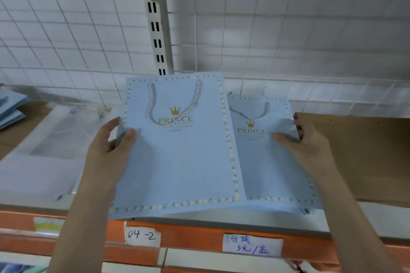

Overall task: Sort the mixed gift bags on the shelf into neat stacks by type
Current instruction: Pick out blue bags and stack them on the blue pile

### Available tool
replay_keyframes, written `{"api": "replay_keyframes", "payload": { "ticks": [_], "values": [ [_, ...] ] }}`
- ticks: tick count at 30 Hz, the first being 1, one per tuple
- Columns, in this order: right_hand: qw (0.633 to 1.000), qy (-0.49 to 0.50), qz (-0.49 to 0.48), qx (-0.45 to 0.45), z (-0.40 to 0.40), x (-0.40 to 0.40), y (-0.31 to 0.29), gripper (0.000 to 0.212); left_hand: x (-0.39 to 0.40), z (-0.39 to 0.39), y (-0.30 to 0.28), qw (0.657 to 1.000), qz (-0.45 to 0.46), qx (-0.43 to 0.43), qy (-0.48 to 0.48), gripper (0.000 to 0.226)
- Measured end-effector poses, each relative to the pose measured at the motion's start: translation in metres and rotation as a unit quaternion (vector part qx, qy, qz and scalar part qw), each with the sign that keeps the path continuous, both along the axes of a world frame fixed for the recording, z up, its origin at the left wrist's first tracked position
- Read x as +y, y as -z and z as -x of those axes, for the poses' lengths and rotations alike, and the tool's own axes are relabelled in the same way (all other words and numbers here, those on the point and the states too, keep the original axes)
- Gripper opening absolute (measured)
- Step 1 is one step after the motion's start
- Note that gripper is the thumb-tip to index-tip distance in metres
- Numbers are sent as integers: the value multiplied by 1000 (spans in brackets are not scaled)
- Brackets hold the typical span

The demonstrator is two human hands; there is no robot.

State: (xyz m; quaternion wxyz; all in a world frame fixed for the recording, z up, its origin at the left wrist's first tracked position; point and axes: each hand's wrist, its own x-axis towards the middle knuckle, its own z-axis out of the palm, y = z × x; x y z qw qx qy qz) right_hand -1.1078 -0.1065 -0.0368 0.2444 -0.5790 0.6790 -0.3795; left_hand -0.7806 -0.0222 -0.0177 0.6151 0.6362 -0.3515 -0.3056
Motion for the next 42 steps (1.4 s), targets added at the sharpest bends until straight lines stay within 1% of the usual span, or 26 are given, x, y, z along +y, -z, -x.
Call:
{"api": "replay_keyframes", "payload": {
  "ticks": [2, 3, 6, 8, 10, 11, 13, 15, 16, 18, 19, 21, 22, 25, 26, 28, 32, 34, 37, 40, 42],
  "values": [
    [1000, -7, 5, 29, 0, 2, 0, 65, -5, 11, -4, 1000, -2, 1, 21, 41],
    [999, -11, 14, 39, 0, 4, -1, 61, -9, 18, -5, 999, -2, -1, 39, 39],
    [996, -9, 56, 73, 10, 11, -3, 37, -18, 46, -12, 993, 13, -24, 117, 33],
    [995, 9, 66, 81, 20, 16, -2, 30, -26, 67, -15, 987, 29, -15, 158, 34],
    [992, 23, 76, 100, 29, 23, -1, 25, -33, 88, -13, 984, 38, 10, 175, 40],
    [989, 29, 86, 113, 33, 28, 0, 23, -36, 98, -11, 984, 40, 5, 175, 42],
    [984, 44, 111, 134, 39, 35, 2, 19, -38, 116, -5, 984, 34, -48, 168, 46],
    [979, 57, 125, 148, 42, 42, 4, 18, -39, 128, 1, 980, -6, -143, 141, 48],
    [977, 63, 132, 154, 41, 44, 5, 17, -40, 131, 5, 969, -36, -208, 125, 49],
    [973, 70, 147, 165, 39, 47, 8, 14, -41, 134, 15, 932, -77, -339, 98, 50],
    [971, 68, 151, 172, 36, 48, 9, 12, -41, 134, 20, 918, -85, -377, 91, 49],
    [971, 56, 150, 180, 28, 49, 10, 10, -41, 138, 24, 902, -99, -410, 90, 46],
    [971, 48, 148, 181, 23, 49, 10, 12, -42, 139, 25, 894, -106, -426, 90, 45],
    [968, 43, 158, 189, 5, 50, 2, 23, -45, 133, 20, 850, -144, -498, 92, 46],
    [966, 44, 166, 194, -2, 51, -1, 25, -45, 128, 17, 843, -153, -506, 99, 47],
    [961, 47, 181, 206, -16, 53, -7, 25, -44, 112, 10, 847, -153, -497, 108, 46],
    [955, 30, 201, 216, -53, 58, -8, 22, -27, 65, 8, 831, -146, -532, 70, 46],
    [958, 13, 196, 210, -80, 63, -5, 22, -15, 32, 13, 841, -143, -518, 56, 46],
    [961, -9, 194, 198, -134, 70, 0, 20, 3, -29, 22, 862, -121, -490, 33, 38],
    [964, -13, 200, 175, -205, 77, 2, 13, 18, -105, 27, 866, -118, -486, -11, 30],
    [970, -22, 189, 150, -260, 84, 3, 17, 30, -165, 28, 871, -109, -478, -32, 27]
  ]
}}
